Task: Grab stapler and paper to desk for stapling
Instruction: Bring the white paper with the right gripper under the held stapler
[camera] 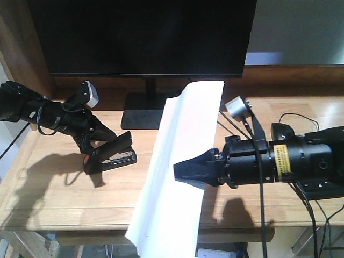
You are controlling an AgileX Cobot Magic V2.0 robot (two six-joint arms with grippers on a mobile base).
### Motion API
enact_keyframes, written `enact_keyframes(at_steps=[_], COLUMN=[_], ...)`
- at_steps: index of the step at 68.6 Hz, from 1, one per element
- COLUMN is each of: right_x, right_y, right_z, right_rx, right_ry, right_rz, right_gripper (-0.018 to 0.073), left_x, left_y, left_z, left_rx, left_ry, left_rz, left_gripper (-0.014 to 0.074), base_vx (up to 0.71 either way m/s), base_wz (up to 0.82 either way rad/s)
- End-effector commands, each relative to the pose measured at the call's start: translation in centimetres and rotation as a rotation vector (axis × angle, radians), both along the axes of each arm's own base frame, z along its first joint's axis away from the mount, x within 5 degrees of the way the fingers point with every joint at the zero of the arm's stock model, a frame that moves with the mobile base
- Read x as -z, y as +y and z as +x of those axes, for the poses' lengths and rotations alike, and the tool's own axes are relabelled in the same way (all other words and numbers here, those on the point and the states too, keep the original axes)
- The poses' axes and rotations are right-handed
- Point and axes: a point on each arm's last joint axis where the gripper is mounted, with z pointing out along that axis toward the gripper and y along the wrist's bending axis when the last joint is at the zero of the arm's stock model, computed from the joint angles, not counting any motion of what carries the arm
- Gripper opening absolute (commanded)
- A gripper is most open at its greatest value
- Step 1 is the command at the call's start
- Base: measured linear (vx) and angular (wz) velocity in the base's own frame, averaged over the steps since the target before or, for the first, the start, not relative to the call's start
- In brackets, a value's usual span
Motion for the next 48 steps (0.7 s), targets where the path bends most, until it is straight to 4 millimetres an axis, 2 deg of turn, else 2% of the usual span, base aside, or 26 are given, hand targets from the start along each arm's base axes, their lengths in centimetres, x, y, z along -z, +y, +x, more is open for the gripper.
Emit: enact_keyframes(at_steps=[1,18,27,41,48], right_x=[-0.6,4.5,6.7,9.0,9.4], right_y=[0.3,-0.3,-0.6,-0.5,-0.5], right_z=[1.1,4.0,4.8,5.2,5.5], right_rx=[0.032,0.226,0.284,0.285,0.277], right_ry=[-0.008,0.083,0.122,0.182,0.179], right_rz=[0.042,-0.148,-0.217,-0.253,-0.257], right_gripper=[-0.0005,-0.0005,-0.0005,-0.0005,-0.0005], left_x=[-3.7,-3.7,-3.7,-3.7,-3.7], left_y=[-0.6,-0.6,-0.6,-0.6,-0.6], left_z=[0.0,0.0,0.0,0.0,0.0], left_rx=[-0.003,-0.003,-0.003,-0.003,-0.003], left_ry=[-0.069,-0.069,-0.069,-0.069,-0.069], left_rz=[-0.057,-0.057,-0.057,-0.057,-0.057], left_gripper=[-0.0006,-0.0006,-0.0006,-0.0006,-0.0006], base_vx=[0.0,0.0,0.0,0.0,0.0], base_wz=[0.0,0.0,0.0,0.0,0.0])
